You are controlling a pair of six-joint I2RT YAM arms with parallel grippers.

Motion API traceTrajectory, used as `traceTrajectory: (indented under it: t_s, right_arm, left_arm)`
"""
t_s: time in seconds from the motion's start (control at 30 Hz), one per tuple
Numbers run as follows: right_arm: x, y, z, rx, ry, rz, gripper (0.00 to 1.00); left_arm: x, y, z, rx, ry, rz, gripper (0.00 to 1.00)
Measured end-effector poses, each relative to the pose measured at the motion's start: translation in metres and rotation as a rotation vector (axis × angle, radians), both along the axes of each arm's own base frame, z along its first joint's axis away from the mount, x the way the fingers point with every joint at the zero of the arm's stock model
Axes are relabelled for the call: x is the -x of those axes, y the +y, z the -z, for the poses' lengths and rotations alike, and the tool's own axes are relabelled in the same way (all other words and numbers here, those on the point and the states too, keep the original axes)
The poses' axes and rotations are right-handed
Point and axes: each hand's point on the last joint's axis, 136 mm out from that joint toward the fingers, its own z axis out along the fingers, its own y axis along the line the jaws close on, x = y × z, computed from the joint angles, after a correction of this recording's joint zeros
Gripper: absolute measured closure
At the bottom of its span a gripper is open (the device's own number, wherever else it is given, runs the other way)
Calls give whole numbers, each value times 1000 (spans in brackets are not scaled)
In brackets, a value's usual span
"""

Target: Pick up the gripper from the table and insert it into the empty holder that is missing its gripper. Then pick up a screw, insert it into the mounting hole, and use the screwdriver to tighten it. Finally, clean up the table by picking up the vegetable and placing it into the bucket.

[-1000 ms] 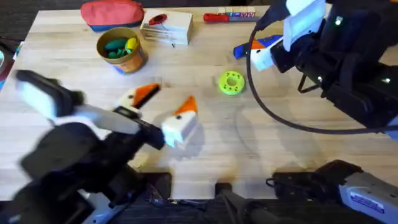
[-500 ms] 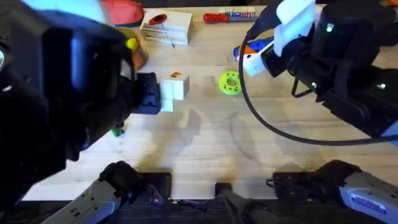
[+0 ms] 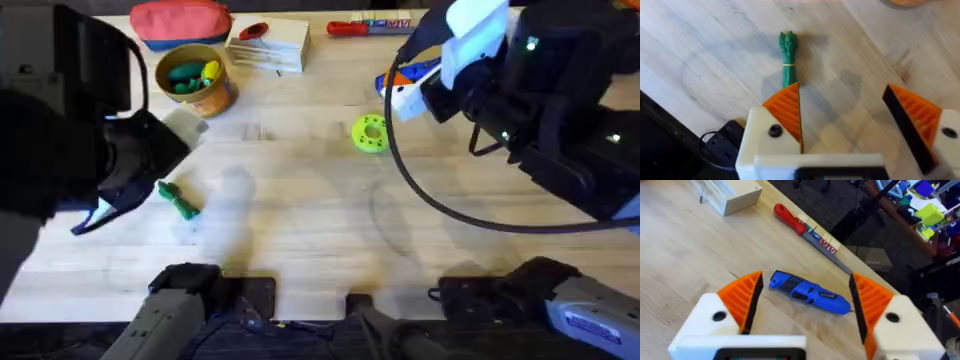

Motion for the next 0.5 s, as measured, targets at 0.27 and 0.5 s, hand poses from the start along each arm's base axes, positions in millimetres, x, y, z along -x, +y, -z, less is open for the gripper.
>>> traceTrajectory:
  t_s: [0.27,0.5]
  right_arm:
    - [0,0,0,0,0,0,10]
    - [0,0,0,0,-1,0,10]
  left_arm:
    - [-5,33,27,-4,153,-96,15]
    - [-12,47,56,10,282,-121,16]
